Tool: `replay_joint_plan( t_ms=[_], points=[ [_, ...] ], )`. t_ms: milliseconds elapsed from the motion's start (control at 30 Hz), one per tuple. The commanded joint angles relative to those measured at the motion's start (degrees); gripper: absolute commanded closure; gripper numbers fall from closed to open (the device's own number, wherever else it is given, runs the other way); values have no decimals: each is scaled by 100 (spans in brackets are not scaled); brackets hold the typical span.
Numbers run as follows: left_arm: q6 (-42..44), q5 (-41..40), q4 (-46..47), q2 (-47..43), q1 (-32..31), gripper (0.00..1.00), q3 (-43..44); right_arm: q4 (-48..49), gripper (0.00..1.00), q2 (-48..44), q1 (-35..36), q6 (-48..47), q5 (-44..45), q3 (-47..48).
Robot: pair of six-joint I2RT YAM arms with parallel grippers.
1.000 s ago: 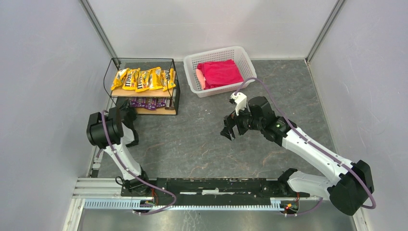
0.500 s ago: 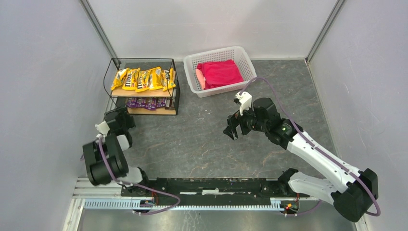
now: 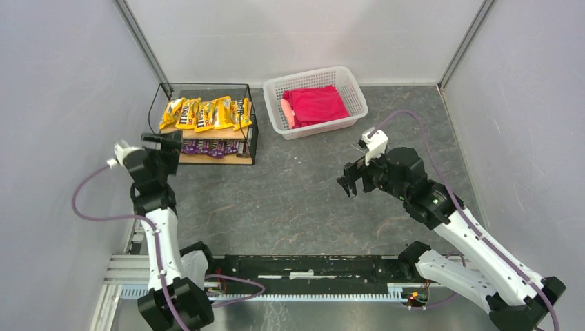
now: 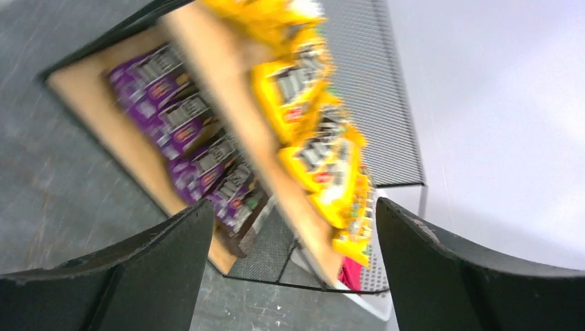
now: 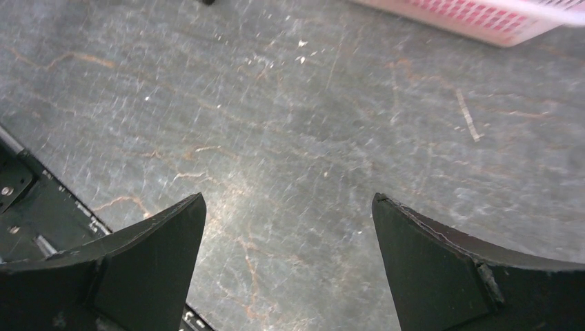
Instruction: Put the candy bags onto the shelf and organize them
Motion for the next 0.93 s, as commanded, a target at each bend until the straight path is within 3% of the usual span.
replay_joint_plan(
  t_ms=[0, 267, 367, 467, 600, 900],
  points=[
    [2141, 304, -1301, 41, -562, 8, 1752, 301, 2, -333, -15, -350, 668, 410],
    [4721, 934, -1525, 201, -3298, 8, 4275, 632, 2, -678, -9, -618, 1366, 1121],
    [5124, 1517, -1274, 17, -3879, 7, 4724, 625, 2, -836, -15, -662, 1441, 1491],
    [5058, 1856, -932, -151, -4016, 5, 4966, 612, 2, -958, -8, -665, 1688, 1865],
    [4962, 1736, -748, -328, -4020, 3, 5166, 662, 2, -1165, -10, -711, 1984, 2132],
    [4938, 1147, -680, -576, -4017, 0, 5022, 983, 2, -1562, -14, -709, 2671, 1636]
  ],
)
